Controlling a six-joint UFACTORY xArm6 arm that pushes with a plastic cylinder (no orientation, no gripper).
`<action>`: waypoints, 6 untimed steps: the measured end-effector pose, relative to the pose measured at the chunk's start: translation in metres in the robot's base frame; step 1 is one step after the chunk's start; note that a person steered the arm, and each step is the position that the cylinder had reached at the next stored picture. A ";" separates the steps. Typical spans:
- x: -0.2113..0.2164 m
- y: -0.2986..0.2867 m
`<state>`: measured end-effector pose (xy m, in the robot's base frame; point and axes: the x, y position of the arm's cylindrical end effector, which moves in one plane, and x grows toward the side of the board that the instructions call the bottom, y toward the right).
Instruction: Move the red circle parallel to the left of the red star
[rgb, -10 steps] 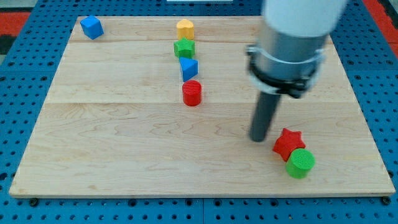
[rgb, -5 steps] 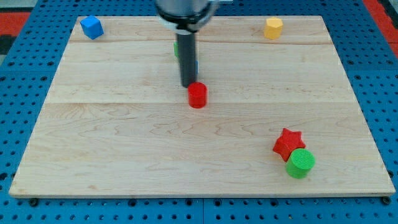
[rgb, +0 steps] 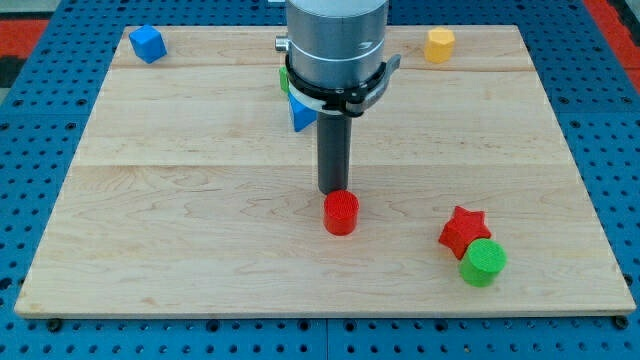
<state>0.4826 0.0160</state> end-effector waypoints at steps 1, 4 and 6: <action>0.017 0.039; 0.012 -0.048; 0.046 0.024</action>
